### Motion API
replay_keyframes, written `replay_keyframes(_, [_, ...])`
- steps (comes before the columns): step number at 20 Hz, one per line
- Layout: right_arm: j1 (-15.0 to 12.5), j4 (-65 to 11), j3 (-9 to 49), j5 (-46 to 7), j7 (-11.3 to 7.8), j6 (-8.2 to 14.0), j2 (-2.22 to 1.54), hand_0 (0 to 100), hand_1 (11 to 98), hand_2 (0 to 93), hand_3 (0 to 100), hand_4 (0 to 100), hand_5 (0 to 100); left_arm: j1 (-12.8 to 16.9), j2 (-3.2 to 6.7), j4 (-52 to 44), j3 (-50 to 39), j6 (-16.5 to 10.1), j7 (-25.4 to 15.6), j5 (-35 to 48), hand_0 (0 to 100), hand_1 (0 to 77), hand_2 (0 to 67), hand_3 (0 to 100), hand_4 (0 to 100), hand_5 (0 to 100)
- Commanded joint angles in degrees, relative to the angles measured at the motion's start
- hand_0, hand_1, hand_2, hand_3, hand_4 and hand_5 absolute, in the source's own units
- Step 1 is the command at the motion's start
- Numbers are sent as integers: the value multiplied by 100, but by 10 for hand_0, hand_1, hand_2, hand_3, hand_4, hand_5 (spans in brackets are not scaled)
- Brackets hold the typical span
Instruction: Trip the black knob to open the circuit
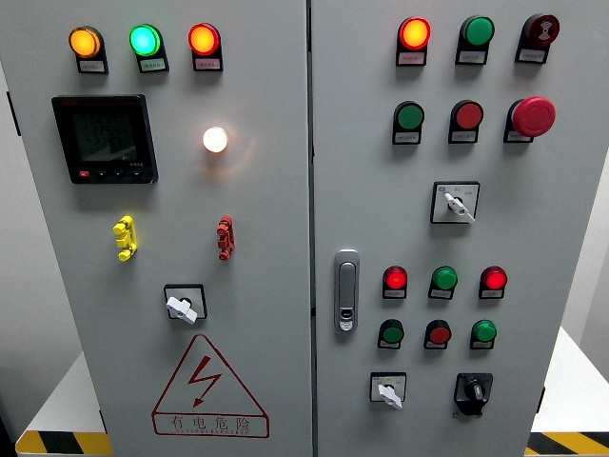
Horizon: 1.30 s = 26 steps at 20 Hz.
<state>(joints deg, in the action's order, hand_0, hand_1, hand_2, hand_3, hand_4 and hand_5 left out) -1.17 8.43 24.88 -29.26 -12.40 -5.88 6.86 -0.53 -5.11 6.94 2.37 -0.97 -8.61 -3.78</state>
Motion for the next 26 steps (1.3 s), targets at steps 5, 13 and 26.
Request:
replay_keyframes(5, [21, -69, 78, -45, 18, -1, 0, 725, 325, 40, 137, 116, 193, 0, 1, 0, 0, 0, 0, 0, 0, 30, 128, 214, 67, 16])
replay_keyframes(13, [65, -140, 2694, -2564, 361, -588, 0, 722, 325, 39, 136, 110, 186, 0, 1, 0, 0, 0, 0, 0, 0, 30, 129, 214, 67, 16])
replay_keyframes(26, [653, 141, 2811, -2453, 431, -686, -26, 719, 319, 33, 120, 90, 165, 0, 1, 0, 0, 0, 0, 0, 0, 31, 129, 214, 67, 16])
